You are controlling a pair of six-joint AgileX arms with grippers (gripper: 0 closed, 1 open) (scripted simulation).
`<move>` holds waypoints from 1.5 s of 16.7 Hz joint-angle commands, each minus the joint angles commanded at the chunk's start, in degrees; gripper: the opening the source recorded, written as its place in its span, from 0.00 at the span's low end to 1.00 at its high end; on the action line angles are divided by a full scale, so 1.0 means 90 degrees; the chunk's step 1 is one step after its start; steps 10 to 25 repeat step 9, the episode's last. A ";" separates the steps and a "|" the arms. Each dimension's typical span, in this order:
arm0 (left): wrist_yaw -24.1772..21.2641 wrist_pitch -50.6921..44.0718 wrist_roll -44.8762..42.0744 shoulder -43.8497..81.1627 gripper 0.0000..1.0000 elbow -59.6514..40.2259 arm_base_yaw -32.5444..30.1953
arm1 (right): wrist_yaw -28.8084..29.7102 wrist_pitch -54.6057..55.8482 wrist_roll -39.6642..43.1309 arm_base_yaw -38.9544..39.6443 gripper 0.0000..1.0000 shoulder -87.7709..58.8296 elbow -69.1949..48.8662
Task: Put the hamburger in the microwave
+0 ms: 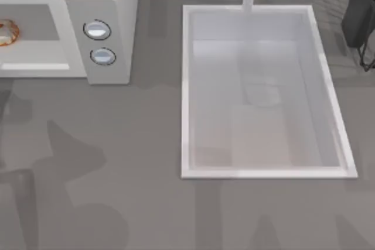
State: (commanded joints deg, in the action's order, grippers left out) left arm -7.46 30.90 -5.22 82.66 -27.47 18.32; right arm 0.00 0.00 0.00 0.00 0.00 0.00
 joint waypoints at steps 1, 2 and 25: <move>0.0001 -0.0194 0.0002 -0.0114 1.00 -0.0015 0.0000 | 0.0000 0.0000 0.0000 0.0000 1.00 0.0000 0.0000; 0.0003 -0.0369 0.0004 -0.0217 1.00 -0.0027 0.0000 | 0.0000 0.0000 0.0000 0.0000 1.00 0.0000 0.0000; 0.0004 -0.0884 0.0012 -0.0516 1.00 -0.0057 0.0000 | 0.0000 0.0000 0.0000 0.0000 1.00 0.0000 0.0000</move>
